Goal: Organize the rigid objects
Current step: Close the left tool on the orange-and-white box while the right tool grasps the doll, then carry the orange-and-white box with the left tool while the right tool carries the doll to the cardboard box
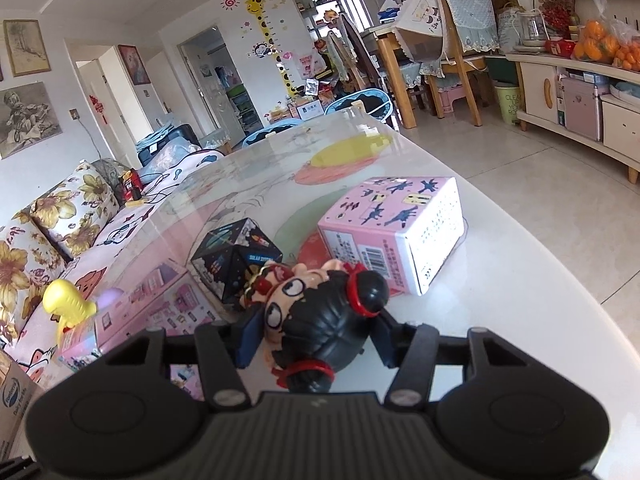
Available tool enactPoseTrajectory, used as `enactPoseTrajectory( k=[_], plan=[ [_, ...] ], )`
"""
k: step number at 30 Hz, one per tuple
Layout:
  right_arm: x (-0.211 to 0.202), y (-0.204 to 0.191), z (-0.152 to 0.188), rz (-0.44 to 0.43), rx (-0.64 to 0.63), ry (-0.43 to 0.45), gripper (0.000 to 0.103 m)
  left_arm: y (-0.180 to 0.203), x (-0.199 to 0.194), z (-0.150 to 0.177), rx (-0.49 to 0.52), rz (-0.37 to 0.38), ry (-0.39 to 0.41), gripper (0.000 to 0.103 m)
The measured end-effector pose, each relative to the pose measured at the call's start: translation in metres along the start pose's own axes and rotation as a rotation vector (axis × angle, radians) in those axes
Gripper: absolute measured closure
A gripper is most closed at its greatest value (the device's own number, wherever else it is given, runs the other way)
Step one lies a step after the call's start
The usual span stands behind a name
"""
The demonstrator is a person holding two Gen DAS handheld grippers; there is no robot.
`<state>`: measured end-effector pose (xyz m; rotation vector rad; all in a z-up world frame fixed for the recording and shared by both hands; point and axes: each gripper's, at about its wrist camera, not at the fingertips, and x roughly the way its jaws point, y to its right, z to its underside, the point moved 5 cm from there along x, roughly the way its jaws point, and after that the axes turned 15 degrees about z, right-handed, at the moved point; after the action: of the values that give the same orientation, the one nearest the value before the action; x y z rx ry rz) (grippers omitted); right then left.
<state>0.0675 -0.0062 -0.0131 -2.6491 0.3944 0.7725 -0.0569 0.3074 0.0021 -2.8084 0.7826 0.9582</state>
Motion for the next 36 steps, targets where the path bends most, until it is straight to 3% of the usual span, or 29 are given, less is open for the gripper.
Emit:
enactPoseTrajectory(
  k=[10,28,36],
  plan=[
    [-0.025,-0.004,0.015,0.013,-0.094,0.027,0.048,-0.001,-0.02,0.012,-0.067,-0.034,-0.014,0.061],
    [-0.084,-0.013,0.044,0.044,-0.025,0.027,0.048,-0.001,-0.047,0.028,-0.15,-0.073,-0.024,0.061],
    [-0.119,-0.028,0.062,0.021,-0.084,0.033,0.048,-0.001,-0.05,0.03,-0.18,-0.067,-0.025,0.061]
  ],
)
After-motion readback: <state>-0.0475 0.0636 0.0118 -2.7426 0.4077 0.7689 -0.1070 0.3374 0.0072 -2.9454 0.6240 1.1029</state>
